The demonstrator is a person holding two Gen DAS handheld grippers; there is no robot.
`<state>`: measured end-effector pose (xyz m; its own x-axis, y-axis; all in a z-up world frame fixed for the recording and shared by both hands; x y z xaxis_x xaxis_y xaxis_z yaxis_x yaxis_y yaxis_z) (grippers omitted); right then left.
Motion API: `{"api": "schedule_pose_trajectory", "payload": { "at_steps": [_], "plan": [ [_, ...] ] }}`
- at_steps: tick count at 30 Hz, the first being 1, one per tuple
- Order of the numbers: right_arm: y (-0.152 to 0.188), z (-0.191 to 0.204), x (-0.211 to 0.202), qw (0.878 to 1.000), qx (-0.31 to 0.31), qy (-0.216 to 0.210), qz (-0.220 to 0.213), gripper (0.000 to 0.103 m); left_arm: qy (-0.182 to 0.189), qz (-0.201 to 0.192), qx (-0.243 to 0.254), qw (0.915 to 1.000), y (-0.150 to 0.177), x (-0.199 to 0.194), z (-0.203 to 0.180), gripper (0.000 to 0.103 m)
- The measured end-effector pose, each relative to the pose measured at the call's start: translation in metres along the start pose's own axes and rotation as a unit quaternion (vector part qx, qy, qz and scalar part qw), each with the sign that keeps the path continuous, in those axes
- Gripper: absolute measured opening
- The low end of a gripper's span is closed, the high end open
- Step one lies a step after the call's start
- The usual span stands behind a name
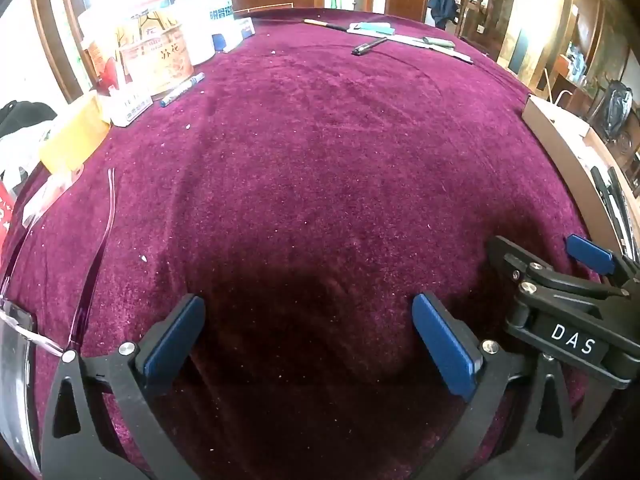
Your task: Organize rigid objects
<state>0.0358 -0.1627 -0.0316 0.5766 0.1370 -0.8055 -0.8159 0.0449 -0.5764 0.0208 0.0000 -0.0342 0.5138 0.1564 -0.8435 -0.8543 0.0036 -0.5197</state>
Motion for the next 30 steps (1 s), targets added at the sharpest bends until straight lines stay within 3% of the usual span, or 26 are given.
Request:
{"api": "schedule_pose_trajectory", "payload": {
  "at_steps": [30],
  "plan": [
    [-0.0016,0.0007,0.0024,1.000,0.007,0.004,-0.001,0.102,-0.012,-0.001,-0.008,0.9999,0.0056,0.0007,0.0003,0.103]
  ]
}}
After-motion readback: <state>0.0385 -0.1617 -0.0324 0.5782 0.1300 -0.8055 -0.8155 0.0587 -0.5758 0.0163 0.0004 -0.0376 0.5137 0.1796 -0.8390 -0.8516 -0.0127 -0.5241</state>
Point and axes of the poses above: each gripper's, at about its wrist camera, not at the fingertips, and x roughly the way its jaws point, z to its left, y to its underside, the point moved 4 cm from there along x, roughly the way its jaws point, and after that the axes turned 9 degrees about -y, right-handed, at the moved point
